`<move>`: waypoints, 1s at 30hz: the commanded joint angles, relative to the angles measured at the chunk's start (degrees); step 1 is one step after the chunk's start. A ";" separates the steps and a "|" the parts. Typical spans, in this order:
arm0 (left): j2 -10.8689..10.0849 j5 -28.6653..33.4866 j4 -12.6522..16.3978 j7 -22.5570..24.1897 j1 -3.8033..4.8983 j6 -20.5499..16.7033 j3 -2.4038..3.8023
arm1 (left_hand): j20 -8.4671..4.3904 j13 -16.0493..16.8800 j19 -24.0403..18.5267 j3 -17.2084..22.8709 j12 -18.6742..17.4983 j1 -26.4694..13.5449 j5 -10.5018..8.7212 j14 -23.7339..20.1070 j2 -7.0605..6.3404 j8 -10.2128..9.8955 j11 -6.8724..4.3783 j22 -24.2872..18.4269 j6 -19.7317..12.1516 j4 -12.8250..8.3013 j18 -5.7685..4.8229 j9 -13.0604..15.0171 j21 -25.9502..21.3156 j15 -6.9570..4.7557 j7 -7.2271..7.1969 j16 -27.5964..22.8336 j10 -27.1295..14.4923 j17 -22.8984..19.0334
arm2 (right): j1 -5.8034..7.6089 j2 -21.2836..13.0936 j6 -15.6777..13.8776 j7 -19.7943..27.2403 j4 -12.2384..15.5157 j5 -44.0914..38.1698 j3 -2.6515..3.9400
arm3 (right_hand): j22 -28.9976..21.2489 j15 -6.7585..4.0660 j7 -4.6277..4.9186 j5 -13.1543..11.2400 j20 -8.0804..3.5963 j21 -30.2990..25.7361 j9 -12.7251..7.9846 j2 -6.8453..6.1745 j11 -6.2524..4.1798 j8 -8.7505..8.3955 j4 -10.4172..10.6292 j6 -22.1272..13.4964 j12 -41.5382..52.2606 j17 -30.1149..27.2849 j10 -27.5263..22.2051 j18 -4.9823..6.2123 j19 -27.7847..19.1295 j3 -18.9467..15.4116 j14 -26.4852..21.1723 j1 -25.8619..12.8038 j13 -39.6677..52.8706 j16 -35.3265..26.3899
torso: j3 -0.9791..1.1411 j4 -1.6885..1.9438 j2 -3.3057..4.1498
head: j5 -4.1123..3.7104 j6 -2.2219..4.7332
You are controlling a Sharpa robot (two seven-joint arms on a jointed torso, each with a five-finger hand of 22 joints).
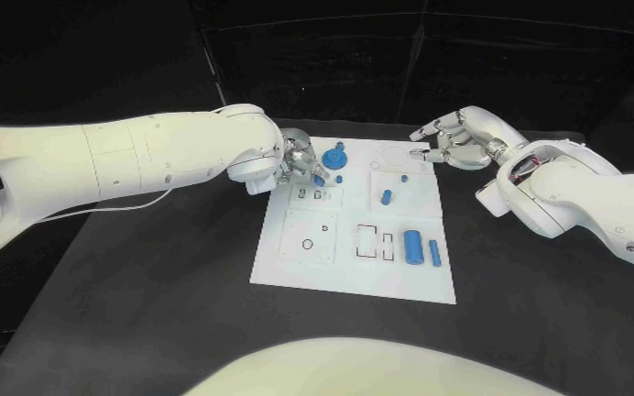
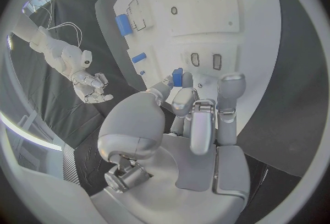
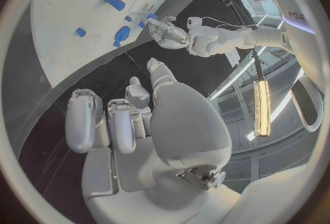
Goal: Assemble the parts on the task board
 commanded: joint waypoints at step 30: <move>0.98 -8.17 -0.04 -1.23 -2.39 -0.20 -0.01 | 0.00 -0.16 0.59 11.99 -0.51 0.19 0.19 4.90 -2.07 0.56 -0.17 0.27 0.00 -7.90 -0.34 0.53 0.33 -0.17 -0.40 0.17 0.47 10.09 | 0.10 0.05 0.14 0.31 -0.31 0.17 0.04 | -0.03 -0.32 -0.14 0.25 0.01 -0.35 -0.06 0.41 -0.03 0.26 0.19 -0.12 -0.47 10.23 -0.25 1.04 -0.26 -0.20 4.54 0.32 -0.22 -0.27 | 0.05 -0.02 0.03 | 0.17 -0.56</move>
